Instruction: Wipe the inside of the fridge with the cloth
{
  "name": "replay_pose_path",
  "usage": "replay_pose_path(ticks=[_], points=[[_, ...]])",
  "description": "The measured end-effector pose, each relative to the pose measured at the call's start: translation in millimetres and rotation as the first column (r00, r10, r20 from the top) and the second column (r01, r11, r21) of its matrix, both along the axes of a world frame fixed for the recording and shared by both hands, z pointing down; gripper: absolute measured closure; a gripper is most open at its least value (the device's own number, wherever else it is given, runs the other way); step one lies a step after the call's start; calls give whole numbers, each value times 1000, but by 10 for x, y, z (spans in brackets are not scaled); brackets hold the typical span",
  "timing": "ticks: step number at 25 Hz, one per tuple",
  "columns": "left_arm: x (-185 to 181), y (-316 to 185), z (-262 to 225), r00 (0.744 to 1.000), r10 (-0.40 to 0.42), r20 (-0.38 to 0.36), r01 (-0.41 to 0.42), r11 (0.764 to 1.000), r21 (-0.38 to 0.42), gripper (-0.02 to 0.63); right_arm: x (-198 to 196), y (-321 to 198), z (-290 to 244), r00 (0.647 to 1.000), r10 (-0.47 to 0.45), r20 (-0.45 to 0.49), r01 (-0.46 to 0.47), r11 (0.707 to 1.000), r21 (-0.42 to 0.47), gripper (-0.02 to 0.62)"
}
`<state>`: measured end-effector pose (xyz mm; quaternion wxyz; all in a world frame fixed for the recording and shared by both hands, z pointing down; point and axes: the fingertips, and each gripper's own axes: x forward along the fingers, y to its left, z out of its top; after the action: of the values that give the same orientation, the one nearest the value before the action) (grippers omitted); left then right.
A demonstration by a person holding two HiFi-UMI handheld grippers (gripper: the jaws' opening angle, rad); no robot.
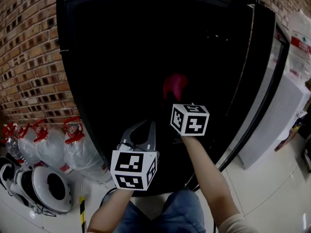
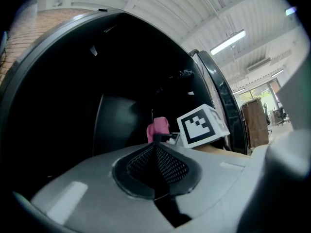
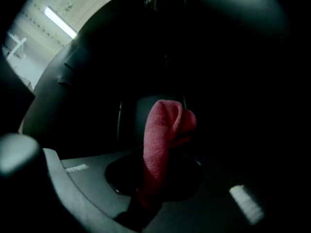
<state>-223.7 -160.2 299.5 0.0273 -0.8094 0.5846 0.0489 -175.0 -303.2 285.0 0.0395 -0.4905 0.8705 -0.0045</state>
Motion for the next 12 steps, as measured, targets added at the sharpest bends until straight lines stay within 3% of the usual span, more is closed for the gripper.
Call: replay_pose_path(ticks=[12], points=[[200, -64, 168, 1000, -10, -3, 10, 1000, -28, 592, 435, 1454, -125, 1000, -20, 19, 15, 965, 261, 534]])
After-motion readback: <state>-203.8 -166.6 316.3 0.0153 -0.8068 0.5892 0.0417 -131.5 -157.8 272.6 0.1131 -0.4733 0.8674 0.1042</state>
